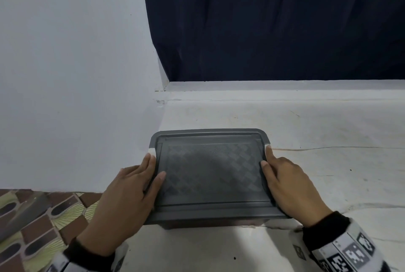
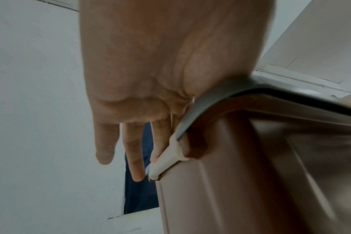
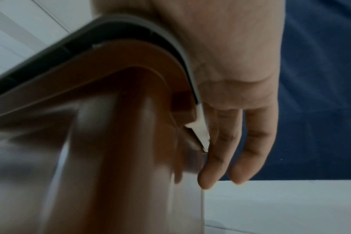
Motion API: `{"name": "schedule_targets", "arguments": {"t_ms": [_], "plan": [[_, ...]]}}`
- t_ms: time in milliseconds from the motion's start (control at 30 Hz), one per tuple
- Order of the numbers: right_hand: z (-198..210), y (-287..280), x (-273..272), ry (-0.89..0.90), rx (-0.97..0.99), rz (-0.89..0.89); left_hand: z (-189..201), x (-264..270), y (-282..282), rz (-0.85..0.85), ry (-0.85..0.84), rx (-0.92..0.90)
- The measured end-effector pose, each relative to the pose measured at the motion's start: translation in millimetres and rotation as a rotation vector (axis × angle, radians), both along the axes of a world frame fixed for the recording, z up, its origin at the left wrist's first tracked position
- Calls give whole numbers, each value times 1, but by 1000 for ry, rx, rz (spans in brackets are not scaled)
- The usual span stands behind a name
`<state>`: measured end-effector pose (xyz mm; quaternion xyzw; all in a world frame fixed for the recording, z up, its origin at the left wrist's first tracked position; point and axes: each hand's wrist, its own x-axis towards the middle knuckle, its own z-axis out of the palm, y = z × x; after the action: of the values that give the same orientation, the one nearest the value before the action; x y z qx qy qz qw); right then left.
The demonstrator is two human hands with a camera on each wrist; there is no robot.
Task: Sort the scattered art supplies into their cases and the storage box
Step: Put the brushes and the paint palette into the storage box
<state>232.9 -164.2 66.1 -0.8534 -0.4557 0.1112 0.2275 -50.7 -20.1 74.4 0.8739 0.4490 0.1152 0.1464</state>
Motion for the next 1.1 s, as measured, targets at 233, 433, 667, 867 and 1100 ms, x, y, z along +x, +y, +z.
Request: {"name": "schedule_targets", "arguments": {"t_ms": [233,433,667,867,1100], "plan": [[-4,3,3,-59,27,46,-11,10,-10,165,-256,43],[-14,-2,8,435,360,-49,-26,15,-13,337,-655,-119],[-19,0,13,418,275,2,-24,26,-18,448,-1099,-543],[-13,5,16,343,208,12,-28,23,-14,387,-1033,-468],[-6,8,13,342,86,55,-26,13,-3,161,-438,-92]]}}
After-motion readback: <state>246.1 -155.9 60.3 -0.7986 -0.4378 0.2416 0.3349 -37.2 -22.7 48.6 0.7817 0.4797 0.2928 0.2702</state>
